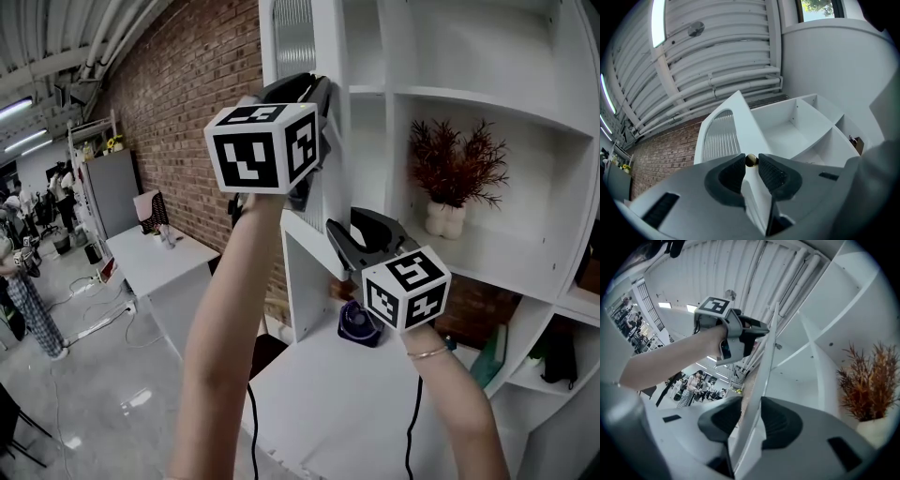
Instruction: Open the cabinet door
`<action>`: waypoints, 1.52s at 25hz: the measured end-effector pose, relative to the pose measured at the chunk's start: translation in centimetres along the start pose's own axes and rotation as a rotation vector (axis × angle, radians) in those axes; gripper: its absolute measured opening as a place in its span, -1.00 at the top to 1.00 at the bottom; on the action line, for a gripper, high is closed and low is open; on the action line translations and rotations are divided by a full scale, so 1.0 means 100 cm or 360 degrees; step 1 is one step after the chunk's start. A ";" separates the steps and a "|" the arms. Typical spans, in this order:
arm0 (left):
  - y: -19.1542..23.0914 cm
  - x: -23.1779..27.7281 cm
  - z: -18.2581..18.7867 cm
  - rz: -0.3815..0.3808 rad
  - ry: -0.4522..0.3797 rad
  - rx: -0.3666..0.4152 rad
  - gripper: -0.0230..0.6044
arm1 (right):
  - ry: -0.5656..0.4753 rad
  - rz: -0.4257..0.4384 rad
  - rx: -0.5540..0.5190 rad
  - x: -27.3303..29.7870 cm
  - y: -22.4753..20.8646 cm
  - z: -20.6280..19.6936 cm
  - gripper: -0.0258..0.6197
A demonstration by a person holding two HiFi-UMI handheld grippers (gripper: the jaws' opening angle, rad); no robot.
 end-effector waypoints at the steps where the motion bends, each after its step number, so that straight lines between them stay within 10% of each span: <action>1: 0.002 -0.003 0.001 0.0005 -0.0002 0.0003 0.65 | -0.0003 0.0012 0.0006 0.000 0.003 0.000 0.55; 38: 0.080 -0.083 0.018 0.0199 0.0038 0.0044 0.74 | -0.0084 0.0242 -0.0001 0.041 0.107 0.014 0.55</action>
Point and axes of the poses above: the fingertips, and each gripper's own axes: x forward along the fingers, y to its left, z out of its top, the point moved 2 cm from there along -x, backward along the fingers, and after that the axes turned 5 degrees about x, right-handed, at the moved point
